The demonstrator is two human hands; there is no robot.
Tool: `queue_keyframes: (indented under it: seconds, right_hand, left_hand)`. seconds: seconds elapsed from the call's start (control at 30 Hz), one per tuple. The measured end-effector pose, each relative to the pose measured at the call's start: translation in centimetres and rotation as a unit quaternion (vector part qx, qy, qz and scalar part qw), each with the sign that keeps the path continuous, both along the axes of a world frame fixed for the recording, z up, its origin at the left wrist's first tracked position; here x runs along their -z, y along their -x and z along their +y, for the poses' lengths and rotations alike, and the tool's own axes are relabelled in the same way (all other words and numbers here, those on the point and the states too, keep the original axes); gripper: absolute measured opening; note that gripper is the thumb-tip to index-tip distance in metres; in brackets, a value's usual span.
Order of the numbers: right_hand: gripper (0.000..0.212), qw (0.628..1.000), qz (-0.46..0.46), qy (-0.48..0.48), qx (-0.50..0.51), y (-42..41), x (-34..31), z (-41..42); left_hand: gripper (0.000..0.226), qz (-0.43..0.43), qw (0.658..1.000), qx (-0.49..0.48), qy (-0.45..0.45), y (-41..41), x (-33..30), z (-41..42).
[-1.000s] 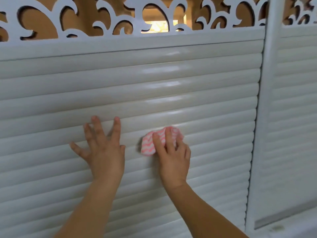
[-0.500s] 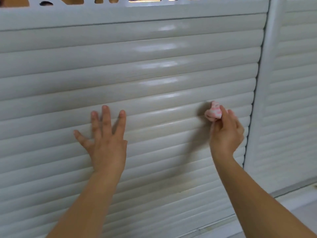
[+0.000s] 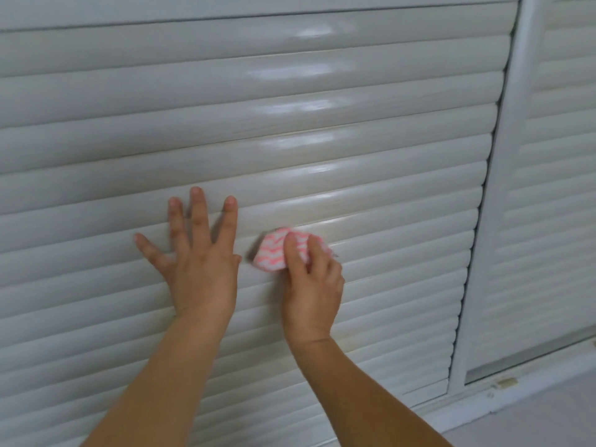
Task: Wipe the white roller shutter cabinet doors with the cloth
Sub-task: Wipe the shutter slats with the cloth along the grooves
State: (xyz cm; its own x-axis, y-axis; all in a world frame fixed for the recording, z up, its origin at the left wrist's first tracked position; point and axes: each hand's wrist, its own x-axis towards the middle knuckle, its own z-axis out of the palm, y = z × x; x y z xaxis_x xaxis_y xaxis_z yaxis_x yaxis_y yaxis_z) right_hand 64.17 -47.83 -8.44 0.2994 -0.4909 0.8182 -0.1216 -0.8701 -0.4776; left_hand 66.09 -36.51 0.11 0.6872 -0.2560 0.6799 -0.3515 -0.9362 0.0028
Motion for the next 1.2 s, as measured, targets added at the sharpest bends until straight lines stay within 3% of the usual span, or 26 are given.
queue_keyframes:
  seconds: [0.1, 0.2, 0.4, 0.53, 0.73, 0.83, 0.87, 0.93, 1.0, 1.1, 1.2]
  right_hand:
    - [0.042, 0.993, 0.048, 0.035, -0.101, 1.4, 1.3, 1.2]
    - [0.045, 0.989, -0.022, 0.003, -0.148, 3.2, 1.5, -1.3]
    - [0.039, 0.973, -0.073, -0.218, 0.029, 4.9, 0.9, -13.2]
    - [0.042, 0.935, -0.137, -0.324, 0.040, 3.1, 0.9, -12.8]
    - [0.049, 0.973, -0.093, -0.212, 0.005, 1.4, 2.1, -3.2]
    - [0.034, 0.964, 0.066, -0.208, -0.154, 1.3, 4.0, -0.4]
    - [0.026, 0.954, 0.066, -0.212, -0.202, 1.5, 4.6, 0.0]
    - [0.039, 0.975, 0.036, -0.165, -0.145, 2.3, 4.8, -1.0]
    - [0.020, 0.983, 0.008, -0.132, -0.127, 3.7, 3.5, -3.9]
    - [0.033, 0.969, -0.109, -0.208, -0.072, 4.1, 0.8, -10.3]
    - [0.023, 0.940, -0.195, -0.277, 0.039, 3.3, -1.6, -13.9]
  left_hand:
    - [0.092, -0.009, 1.000, -0.003, -0.011, 0.0, -0.1, 0.2]
    - [0.092, -0.013, 1.000, -0.008, -0.020, 0.2, 0.0, 0.3]
    - [0.086, -0.006, 0.999, -0.026, -0.033, 0.3, 0.0, 0.1]
    - [0.087, -0.004, 1.000, -0.017, -0.021, 0.2, 0.0, -0.1]
    - [0.088, -0.011, 1.000, -0.002, -0.006, 0.0, 0.0, -0.1]
    - [0.090, -0.017, 1.000, -0.006, -0.015, -0.1, 0.0, 0.1]
    - [0.090, -0.021, 1.000, -0.005, -0.017, -0.1, 0.1, 0.3]
    - [0.090, -0.021, 1.000, -0.006, -0.022, 0.0, 0.1, 0.4]
    - [0.087, -0.015, 0.999, -0.014, -0.029, 0.1, 0.1, 0.4]
    - [0.085, -0.010, 0.999, -0.014, -0.027, 0.2, 0.0, 0.3]
    - [0.085, -0.010, 1.000, -0.013, -0.026, 0.1, -0.1, 0.3]
